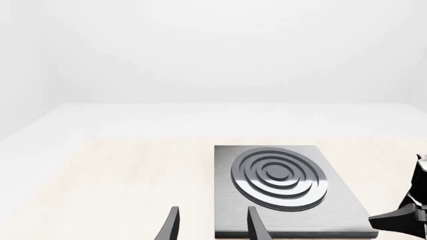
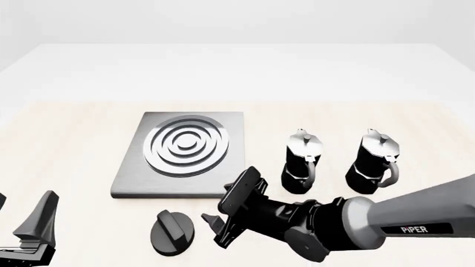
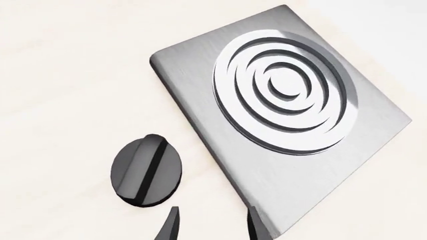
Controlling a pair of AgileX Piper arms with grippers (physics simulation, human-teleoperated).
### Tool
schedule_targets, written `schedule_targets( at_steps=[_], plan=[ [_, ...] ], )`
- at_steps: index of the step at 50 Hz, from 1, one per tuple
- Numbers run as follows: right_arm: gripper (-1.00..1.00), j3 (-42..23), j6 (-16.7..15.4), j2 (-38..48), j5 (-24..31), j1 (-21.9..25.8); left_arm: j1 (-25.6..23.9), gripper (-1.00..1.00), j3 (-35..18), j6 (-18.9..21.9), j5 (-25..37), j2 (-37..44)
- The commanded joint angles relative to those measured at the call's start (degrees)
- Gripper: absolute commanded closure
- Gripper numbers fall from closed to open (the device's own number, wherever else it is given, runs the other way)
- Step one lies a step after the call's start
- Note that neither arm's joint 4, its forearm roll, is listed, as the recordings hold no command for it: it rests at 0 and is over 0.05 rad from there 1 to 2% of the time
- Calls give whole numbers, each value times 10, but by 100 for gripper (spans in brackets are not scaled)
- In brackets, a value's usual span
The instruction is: Turn off the stove.
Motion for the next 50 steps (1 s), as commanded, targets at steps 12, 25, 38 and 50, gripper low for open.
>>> schedule_targets(
  at_steps=[12, 25, 38, 50],
  plan=[
    [-100, -82, 50, 68, 22, 69, 0, -100, 0, 0, 0, 0],
    [-100, -88, 56, 98, 10, 71, 0, -100, 0, 0, 0, 0],
    [-100, -75, 58, 111, -8, 57, 0, -100, 0, 0, 0, 0],
    [-100, -61, 57, 85, -7, 56, 0, -100, 0, 0, 0, 0]
  ],
)
